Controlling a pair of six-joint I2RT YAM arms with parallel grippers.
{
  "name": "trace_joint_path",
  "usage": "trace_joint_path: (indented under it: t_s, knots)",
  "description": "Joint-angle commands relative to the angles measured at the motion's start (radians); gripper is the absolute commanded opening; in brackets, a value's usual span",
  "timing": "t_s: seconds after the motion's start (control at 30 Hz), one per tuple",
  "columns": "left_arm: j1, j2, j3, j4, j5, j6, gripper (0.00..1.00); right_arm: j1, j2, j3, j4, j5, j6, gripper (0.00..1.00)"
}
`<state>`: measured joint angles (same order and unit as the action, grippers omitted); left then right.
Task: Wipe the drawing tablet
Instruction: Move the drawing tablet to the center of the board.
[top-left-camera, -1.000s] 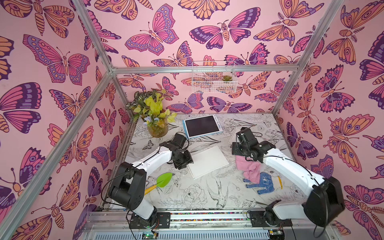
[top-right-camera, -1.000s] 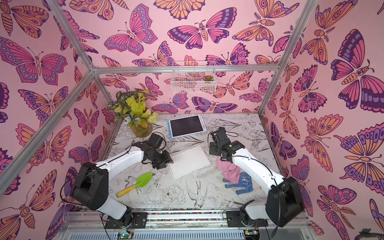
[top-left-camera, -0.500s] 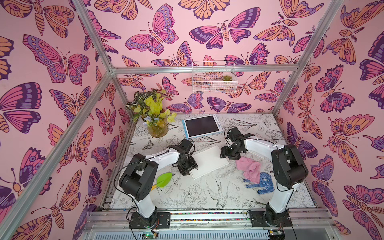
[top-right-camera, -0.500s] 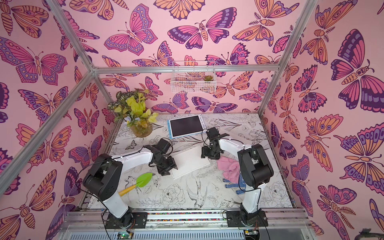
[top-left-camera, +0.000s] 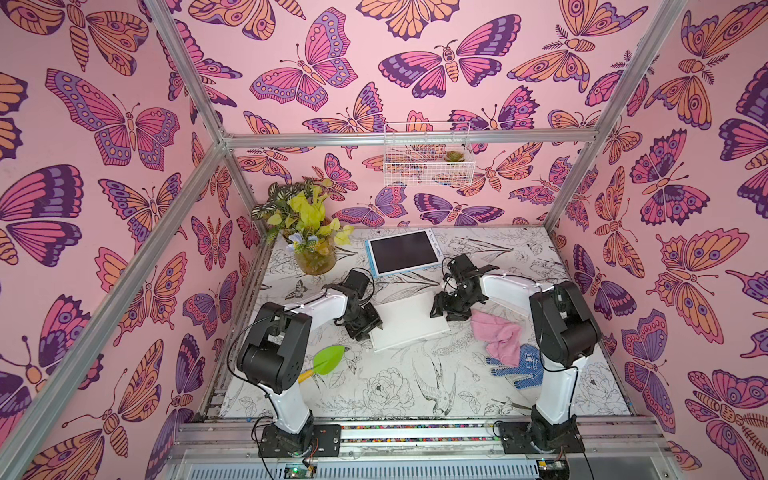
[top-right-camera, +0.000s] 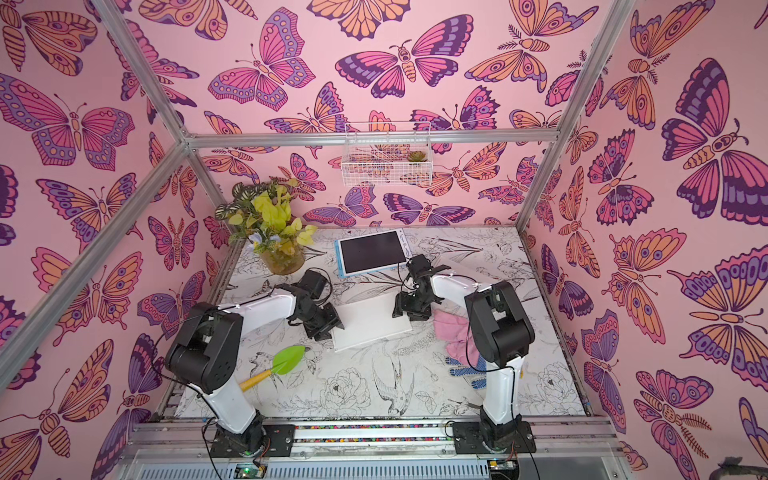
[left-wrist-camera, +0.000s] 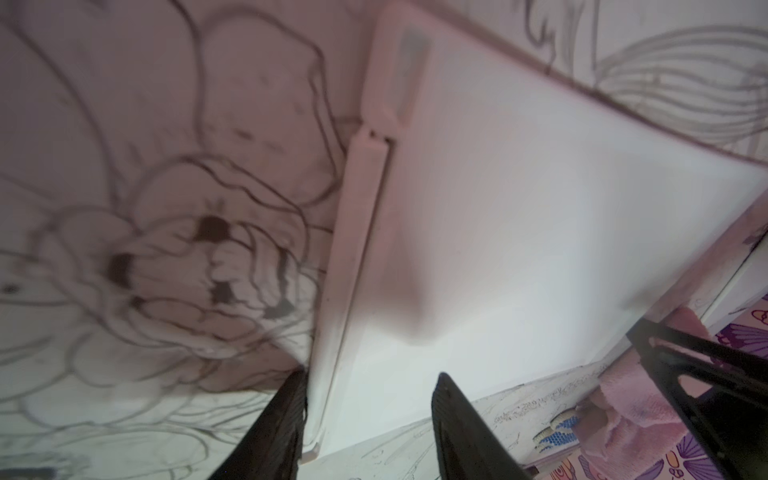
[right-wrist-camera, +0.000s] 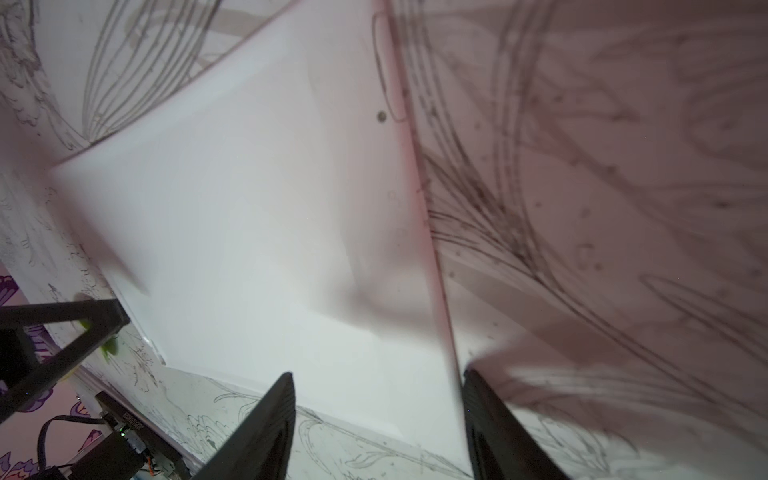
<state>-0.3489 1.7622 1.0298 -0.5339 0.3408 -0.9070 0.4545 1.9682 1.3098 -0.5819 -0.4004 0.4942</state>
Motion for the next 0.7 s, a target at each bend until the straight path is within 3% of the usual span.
trace_joint_path:
  t_s: [0.0, 0.47, 0.67]
  knots:
    - [0.074, 0.05, -0.008, -0.047, -0.089, 0.088, 0.51, 0.089, 0.08, 0.052, 0.076, -0.095, 0.087, 0.64]
    - [0.457, 0.045, 0.03, -0.147, -0.221, 0.325, 0.53, 0.336, 0.466, 0.527, 0.251, -0.174, 0.369, 0.62]
    - [0.523, 0.054, 0.103, -0.176, -0.256, 0.399, 0.58, 0.365, 0.546, 0.659, 0.302, -0.196, 0.428, 0.62]
